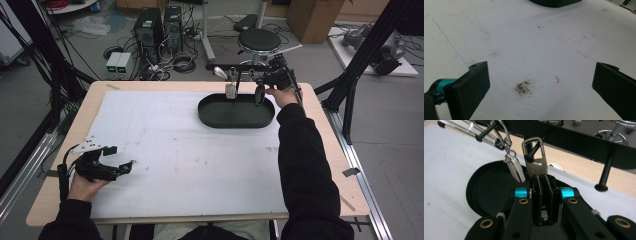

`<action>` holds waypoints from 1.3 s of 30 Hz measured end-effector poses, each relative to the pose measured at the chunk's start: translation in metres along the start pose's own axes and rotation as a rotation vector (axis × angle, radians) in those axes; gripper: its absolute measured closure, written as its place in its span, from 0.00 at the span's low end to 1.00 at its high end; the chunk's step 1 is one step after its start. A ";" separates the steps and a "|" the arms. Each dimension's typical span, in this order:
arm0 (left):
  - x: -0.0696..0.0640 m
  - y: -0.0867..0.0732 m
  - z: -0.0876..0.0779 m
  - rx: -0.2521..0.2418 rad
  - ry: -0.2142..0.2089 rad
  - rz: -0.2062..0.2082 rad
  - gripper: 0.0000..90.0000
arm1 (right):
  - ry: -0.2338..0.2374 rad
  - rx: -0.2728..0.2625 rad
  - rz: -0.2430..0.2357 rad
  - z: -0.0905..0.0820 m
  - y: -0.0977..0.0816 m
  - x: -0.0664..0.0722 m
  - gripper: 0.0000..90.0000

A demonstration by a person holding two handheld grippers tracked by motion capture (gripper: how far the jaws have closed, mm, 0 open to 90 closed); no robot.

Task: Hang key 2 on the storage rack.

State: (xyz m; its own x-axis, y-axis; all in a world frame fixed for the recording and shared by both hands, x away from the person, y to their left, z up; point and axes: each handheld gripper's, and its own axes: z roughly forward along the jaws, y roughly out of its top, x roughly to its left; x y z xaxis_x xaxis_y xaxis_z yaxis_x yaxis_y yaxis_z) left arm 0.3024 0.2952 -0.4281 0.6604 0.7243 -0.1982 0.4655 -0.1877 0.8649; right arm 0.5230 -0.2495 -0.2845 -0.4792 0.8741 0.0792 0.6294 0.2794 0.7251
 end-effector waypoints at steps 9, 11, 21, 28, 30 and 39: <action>-0.001 0.000 0.000 -0.002 0.009 0.009 0.02 | 0.029 -0.018 0.012 0.008 0.000 -0.006 0.95; -0.001 0.000 -0.001 -0.013 0.009 0.013 0.03 | 0.024 -0.026 0.007 0.010 0.001 -0.007 0.94; 0.000 0.000 -0.001 -0.010 0.008 0.006 0.03 | 0.048 0.017 -0.017 0.026 -0.004 0.000 0.46; 0.000 0.000 -0.002 -0.012 0.007 0.005 0.03 | 0.091 0.065 -0.023 0.026 -0.006 0.012 0.04; 0.000 0.000 -0.002 -0.012 0.010 0.007 0.03 | 0.088 0.065 -0.030 0.024 -0.006 0.015 0.01; 0.000 0.000 -0.002 -0.013 0.011 0.004 0.03 | 0.087 0.062 -0.043 0.018 -0.007 0.022 0.01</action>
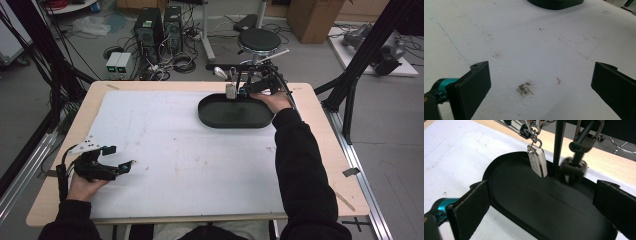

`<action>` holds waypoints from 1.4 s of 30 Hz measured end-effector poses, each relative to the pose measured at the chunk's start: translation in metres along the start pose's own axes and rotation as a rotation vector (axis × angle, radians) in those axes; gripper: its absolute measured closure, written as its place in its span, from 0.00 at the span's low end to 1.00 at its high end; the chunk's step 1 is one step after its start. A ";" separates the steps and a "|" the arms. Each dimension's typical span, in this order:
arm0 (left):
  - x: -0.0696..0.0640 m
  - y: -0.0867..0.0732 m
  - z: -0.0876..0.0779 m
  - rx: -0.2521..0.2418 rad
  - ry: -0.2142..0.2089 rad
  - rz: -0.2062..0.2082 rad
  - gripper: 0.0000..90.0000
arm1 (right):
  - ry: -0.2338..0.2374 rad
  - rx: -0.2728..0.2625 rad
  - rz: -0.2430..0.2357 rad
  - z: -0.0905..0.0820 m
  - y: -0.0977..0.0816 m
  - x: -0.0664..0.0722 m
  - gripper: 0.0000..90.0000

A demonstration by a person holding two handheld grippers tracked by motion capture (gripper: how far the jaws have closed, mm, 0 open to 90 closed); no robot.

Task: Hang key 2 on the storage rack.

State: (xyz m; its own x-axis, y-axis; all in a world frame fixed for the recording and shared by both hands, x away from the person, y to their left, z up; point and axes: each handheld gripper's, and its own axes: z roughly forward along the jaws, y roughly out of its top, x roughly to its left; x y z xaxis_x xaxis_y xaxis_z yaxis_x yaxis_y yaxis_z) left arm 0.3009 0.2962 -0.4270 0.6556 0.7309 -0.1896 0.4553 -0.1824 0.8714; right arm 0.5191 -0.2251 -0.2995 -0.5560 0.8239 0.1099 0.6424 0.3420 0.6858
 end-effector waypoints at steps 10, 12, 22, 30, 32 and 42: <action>-0.001 0.000 0.001 0.009 0.001 0.007 0.03 | -0.007 -0.039 0.028 -0.011 -0.030 -0.006 0.01; -0.001 0.000 0.001 0.009 0.005 0.007 0.03 | -0.004 -0.061 0.028 -0.013 -0.037 -0.008 0.01; -0.002 0.000 0.002 0.010 0.009 0.003 0.03 | -0.006 -0.093 0.026 -0.022 -0.066 -0.008 0.01; -0.002 0.000 0.001 0.016 0.014 0.010 0.03 | 0.000 -0.112 0.020 -0.028 -0.086 -0.004 0.01; -0.002 0.000 0.001 0.014 0.012 0.007 0.03 | 0.005 -0.120 0.019 -0.030 -0.091 -0.003 0.01; -0.002 -0.001 0.002 0.024 0.011 0.007 0.03 | 0.000 -0.158 0.006 -0.038 -0.116 0.002 0.01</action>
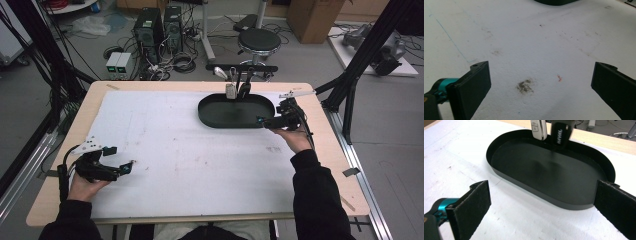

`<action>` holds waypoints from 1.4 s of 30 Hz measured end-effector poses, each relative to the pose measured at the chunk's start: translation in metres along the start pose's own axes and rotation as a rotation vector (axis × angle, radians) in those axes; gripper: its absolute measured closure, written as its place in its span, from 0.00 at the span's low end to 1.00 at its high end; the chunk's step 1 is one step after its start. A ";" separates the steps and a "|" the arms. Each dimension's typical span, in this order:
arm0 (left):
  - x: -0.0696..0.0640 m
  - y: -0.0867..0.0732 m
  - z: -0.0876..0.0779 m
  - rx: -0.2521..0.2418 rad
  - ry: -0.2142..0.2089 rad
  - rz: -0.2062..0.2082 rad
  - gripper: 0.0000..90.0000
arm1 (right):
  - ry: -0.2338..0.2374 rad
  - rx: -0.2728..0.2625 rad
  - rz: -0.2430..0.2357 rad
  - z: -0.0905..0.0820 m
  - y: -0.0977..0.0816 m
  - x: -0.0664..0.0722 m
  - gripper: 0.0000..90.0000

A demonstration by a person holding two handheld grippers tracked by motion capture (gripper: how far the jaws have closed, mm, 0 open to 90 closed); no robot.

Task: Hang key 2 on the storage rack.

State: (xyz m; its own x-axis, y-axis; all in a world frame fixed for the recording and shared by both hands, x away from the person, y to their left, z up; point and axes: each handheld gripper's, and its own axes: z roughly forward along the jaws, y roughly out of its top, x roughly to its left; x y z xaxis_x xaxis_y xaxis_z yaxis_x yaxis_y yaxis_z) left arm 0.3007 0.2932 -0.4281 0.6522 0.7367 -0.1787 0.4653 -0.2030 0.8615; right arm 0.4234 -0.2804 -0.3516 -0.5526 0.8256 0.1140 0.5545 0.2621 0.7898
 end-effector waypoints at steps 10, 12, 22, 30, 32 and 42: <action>-0.001 0.000 0.001 0.011 -0.003 0.001 0.03 | 0.016 -0.017 0.021 -0.009 -0.023 -0.001 0.01; -0.001 0.000 0.001 0.012 -0.002 0.001 0.03 | 0.013 -0.019 0.025 -0.010 -0.029 -0.001 0.01; -0.001 -0.001 0.002 0.023 -0.002 0.007 0.03 | 0.009 -0.019 0.033 -0.021 -0.058 0.000 0.01; -0.001 -0.001 0.002 0.023 -0.002 0.006 0.03 | 0.000 -0.022 0.046 -0.026 -0.078 -0.002 0.01; -0.001 -0.001 0.002 0.025 -0.002 0.005 0.03 | 0.002 -0.027 0.053 -0.029 -0.081 -0.003 0.01; -0.002 -0.001 0.003 0.031 0.001 0.005 0.03 | 0.002 -0.028 0.036 -0.035 -0.101 -0.004 0.01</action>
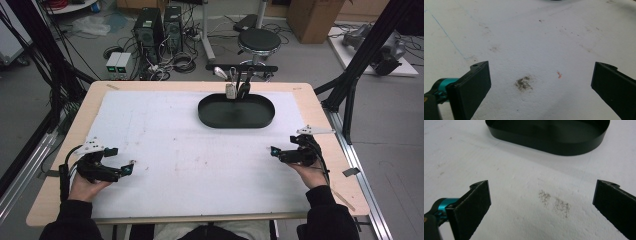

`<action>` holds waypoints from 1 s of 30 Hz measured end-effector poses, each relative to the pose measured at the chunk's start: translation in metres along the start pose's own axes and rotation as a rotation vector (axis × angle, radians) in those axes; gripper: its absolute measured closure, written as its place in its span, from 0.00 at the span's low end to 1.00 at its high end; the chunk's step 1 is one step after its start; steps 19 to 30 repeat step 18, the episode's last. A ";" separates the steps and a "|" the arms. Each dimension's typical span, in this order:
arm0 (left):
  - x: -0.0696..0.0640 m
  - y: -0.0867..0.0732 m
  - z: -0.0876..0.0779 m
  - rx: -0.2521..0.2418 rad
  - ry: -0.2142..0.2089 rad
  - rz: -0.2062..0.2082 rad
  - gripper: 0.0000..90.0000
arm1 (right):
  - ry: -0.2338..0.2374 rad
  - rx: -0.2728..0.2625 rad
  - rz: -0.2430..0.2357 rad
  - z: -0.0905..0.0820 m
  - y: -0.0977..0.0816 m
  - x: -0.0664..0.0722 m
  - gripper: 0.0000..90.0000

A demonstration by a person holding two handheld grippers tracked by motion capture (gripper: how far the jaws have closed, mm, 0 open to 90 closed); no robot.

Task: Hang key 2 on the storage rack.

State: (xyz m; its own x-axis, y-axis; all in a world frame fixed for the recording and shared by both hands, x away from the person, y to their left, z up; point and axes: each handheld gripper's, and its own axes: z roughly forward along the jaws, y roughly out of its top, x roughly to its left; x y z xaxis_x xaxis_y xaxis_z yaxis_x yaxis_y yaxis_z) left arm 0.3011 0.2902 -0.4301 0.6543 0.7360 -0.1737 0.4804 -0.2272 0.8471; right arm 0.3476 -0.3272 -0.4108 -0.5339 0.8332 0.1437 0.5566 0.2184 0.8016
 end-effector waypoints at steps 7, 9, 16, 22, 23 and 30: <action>0.000 0.000 0.000 0.001 0.001 0.001 0.03 | 0.028 0.050 -0.018 0.001 -0.018 0.003 0.01; 0.000 0.000 0.000 0.002 0.002 0.002 0.03 | 0.044 0.064 -0.014 0.002 -0.022 0.004 0.01; 0.000 0.000 0.001 0.004 0.002 0.001 0.03 | 0.095 0.121 -0.037 0.003 -0.036 0.011 0.01; 0.000 0.000 0.001 0.007 -0.001 0.004 0.03 | 0.087 0.124 -0.042 0.003 -0.040 0.011 0.01; 0.000 0.000 0.001 0.007 -0.001 0.004 0.03 | 0.087 0.124 -0.042 0.003 -0.040 0.011 0.01; 0.000 0.000 0.001 0.007 -0.001 0.004 0.03 | 0.087 0.124 -0.042 0.003 -0.040 0.011 0.01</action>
